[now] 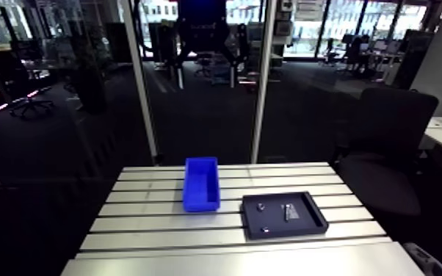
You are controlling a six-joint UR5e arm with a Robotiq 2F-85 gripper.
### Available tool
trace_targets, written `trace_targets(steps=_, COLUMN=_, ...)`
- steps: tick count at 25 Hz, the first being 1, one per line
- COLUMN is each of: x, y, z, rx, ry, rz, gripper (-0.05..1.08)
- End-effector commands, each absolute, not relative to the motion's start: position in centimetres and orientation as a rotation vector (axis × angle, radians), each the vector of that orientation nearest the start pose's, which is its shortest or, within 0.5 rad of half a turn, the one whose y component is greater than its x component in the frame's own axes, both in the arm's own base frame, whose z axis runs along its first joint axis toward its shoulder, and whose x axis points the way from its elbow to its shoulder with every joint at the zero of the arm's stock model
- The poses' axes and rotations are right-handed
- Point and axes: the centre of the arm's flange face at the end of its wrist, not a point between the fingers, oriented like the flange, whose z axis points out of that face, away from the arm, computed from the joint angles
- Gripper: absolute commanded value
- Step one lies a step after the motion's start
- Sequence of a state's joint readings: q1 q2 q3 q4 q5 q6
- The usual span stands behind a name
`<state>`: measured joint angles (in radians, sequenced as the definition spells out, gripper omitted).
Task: Pick up the M10 bolt from the tray and put it into the blue bin.
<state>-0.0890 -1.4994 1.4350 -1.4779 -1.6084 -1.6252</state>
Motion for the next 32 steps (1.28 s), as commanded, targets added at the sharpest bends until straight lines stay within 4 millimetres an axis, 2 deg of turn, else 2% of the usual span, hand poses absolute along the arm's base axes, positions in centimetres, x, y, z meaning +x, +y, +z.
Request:
trace_targets(steps=1, x=-53.2, y=-8.7, z=51.7, rx=0.06, ry=3.095, rz=0.042, gripper=0.01)
trace_targets(steps=16, x=-53.7, y=-8.5, z=51.2, rx=0.069, ry=3.09, rz=0.041, gripper=0.01)
trace_targets(steps=21, x=-54.1, y=-7.7, z=50.2, rx=0.222, ry=3.076, rz=0.063, gripper=0.01)
trace_targets(steps=23, x=-54.4, y=-6.4, z=50.1, rx=0.265, ry=3.097, rz=0.066, gripper=0.01)
trace_targets(steps=25, x=-54.8, y=-3.9, z=49.5, rx=0.322, ry=3.093, rz=0.065, gripper=0.01)
trace_targets(steps=27, x=-54.9, y=-3.0, z=48.9, rx=0.349, ry=3.081, rz=0.061, gripper=0.01)
trace_targets(steps=32, x=-55.2, y=1.3, z=47.3, rx=0.459, ry=3.087, rz=0.055, gripper=0.01)
